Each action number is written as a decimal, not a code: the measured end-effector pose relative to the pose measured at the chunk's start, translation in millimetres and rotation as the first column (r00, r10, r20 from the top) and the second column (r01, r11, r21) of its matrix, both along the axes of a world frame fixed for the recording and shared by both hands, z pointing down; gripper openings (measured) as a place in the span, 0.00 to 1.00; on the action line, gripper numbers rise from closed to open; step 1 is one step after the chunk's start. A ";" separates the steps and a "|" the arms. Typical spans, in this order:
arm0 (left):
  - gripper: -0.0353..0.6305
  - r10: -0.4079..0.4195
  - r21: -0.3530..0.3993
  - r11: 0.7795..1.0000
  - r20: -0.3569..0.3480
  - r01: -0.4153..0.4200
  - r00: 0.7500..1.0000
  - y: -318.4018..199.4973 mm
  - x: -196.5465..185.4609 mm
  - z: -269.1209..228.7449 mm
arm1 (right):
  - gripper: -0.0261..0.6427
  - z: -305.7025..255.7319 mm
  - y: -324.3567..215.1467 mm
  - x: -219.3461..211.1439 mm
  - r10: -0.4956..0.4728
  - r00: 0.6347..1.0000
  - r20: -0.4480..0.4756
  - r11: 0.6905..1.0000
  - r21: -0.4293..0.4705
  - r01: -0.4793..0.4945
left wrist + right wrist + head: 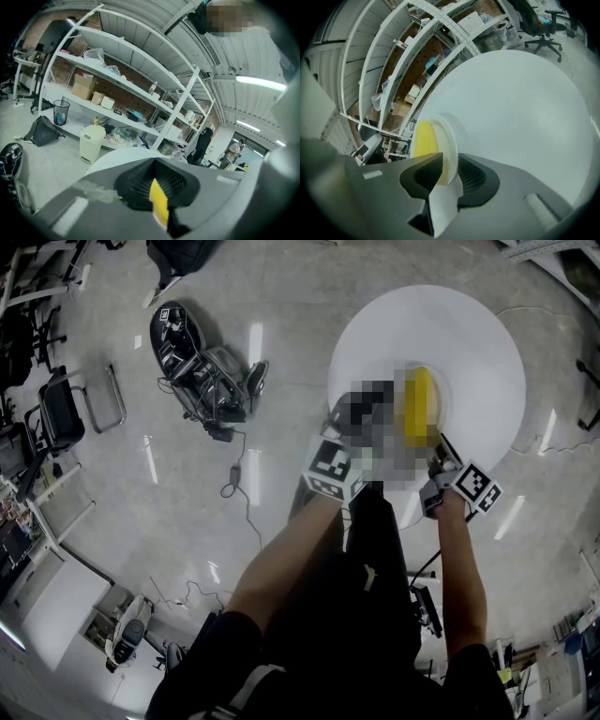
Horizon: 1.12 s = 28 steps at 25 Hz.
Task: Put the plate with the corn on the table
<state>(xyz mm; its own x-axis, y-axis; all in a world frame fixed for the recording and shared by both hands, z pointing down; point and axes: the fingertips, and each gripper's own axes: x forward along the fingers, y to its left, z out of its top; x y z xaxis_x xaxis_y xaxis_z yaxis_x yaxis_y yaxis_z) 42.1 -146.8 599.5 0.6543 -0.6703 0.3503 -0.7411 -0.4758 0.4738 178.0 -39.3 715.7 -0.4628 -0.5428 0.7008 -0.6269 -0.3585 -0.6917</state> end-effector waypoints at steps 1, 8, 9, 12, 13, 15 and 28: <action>0.06 0.001 -0.002 1.000 0.000 -0.001 1.000 0.1 0.6 0.2 | 0.21 -0.1 -0.1 0.8 0.002 1.000 0.000 1.000 0.000 -0.002; 0.06 -0.004 0.013 1.000 -0.002 0.004 1.000 -0.1 3.5 -7.5 | 0.21 -4.0 2.0 2.7 -0.001 1.000 -0.005 1.000 0.004 0.001; 0.06 -0.005 0.015 1.000 -0.002 0.005 1.000 -0.5 3.7 -8.5 | 0.21 -4.2 2.3 2.5 -0.004 1.000 -0.006 1.000 0.003 0.004; 0.06 -0.006 0.021 1.000 0.002 0.006 1.000 -1.1 6.0 -11.3 | 0.20 -5.8 3.4 3.7 -0.015 1.000 -0.016 1.000 0.002 0.015; 0.06 -0.004 0.020 1.000 0.004 0.004 1.000 -0.5 6.9 -11.4 | 0.20 -6.4 4.0 4.3 -0.018 1.000 -0.024 1.000 0.002 0.018; 0.06 -0.002 0.017 1.000 0.007 0.002 1.000 1.0 7.4 -11.5 | 0.19 -8.4 5.4 5.3 -0.024 0.999 -0.042 1.000 0.006 0.024; 0.06 -0.012 0.055 0.998 0.011 0.011 1.000 -1.8 4.4 -45.0 | 0.05 -37.8 -5.9 -4.1 -0.113 0.987 -0.118 0.990 0.073 0.122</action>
